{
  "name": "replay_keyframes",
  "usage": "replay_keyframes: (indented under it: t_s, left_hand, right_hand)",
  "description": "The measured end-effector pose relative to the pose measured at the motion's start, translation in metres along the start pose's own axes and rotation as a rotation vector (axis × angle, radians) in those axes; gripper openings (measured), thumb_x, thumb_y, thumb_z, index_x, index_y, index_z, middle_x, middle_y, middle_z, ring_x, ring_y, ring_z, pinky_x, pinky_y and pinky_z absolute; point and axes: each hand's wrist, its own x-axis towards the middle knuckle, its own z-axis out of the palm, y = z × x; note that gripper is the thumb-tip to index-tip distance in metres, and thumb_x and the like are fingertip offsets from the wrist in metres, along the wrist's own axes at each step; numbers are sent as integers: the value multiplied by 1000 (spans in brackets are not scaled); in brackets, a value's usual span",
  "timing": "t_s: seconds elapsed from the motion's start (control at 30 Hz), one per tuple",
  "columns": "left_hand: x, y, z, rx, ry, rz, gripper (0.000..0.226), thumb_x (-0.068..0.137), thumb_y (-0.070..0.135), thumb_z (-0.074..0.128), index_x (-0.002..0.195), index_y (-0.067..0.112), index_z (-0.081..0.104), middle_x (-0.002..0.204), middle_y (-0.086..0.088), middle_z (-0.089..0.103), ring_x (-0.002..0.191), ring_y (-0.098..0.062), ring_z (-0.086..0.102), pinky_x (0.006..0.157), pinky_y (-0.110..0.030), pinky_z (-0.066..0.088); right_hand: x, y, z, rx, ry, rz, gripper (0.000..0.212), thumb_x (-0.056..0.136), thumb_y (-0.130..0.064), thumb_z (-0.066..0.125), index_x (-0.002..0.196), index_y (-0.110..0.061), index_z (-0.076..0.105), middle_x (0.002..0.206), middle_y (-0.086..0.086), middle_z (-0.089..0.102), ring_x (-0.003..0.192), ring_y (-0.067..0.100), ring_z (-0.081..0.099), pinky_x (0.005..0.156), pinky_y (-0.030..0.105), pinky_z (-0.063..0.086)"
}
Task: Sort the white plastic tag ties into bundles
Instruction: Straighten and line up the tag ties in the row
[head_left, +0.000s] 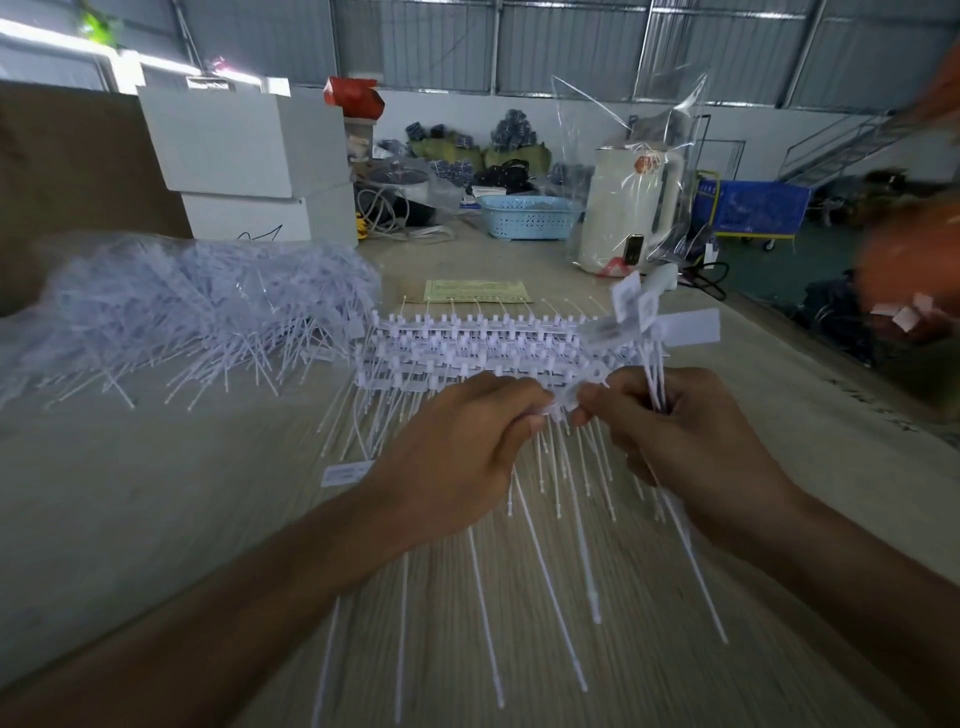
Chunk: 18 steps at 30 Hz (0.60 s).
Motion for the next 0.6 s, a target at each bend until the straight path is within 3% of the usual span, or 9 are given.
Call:
replay_keyframes:
  t_s: [0.1,0.17,0.27,0.33,0.4,0.43,0.5,0.6]
  left_hand:
    - [2,1,-3,-15,33,27,24,102,21,47,102,6,66,76,0,56,67,-16,49,59,-33,40]
    - [1,0,-3,-24,31,34,25,102,21,48,106,7,68,81,0,60,69,-15,52,60,-30,39]
    - [-2,0,-1,-16,-21,45,21,100,13,50,106,6,69,85,5,59,71,-10,52,62,-20,37]
    - [-3,-1,-1,-12,-23,54,20,91,-1,55,99,5,72,82,9,60,69,1,55,64,-3,36]
    - [-2,-1,-4,-42,-10,58,23,85,-10,58,88,8,71,77,26,54,68,17,55,64,5,33]
    - [-1,-1,-5,-60,-7,64,21,87,-6,58,85,11,69,74,33,46,69,23,50,62,5,31]
    - [1,0,-5,-65,-1,66,16,97,15,56,87,12,69,69,31,40,67,16,48,60,-2,32]
    - [3,1,-4,-88,17,87,20,98,21,58,99,5,71,75,7,63,71,-3,52,68,-15,41]
  right_hand:
    - [-2,-3,-1,-24,-14,-60,30,94,-26,65,71,-9,73,55,19,30,46,18,28,47,22,26]
    - [-2,-1,-5,-156,-40,-152,35,95,-25,64,70,0,68,49,3,33,43,6,30,47,14,27]
    - [-3,-1,-10,-459,-95,-378,38,98,-29,58,63,-15,60,49,-10,35,43,3,37,48,12,27]
    - [0,1,-14,-563,-150,-559,39,101,-25,48,64,-14,53,56,-15,33,47,0,34,51,13,26]
    - [3,4,-17,-602,-189,-629,37,102,-25,44,68,-15,54,61,-14,35,50,0,33,51,19,28]
    - [5,5,-19,-620,-180,-618,37,103,-26,45,69,-19,57,60,-13,37,49,0,35,51,20,29]
    - [6,4,-20,-625,-130,-513,40,103,-31,52,63,-37,53,50,-14,37,43,2,39,48,13,28]
    - [8,3,-22,-529,-95,-283,39,94,-34,59,56,-41,59,44,-15,45,41,0,45,47,8,31]
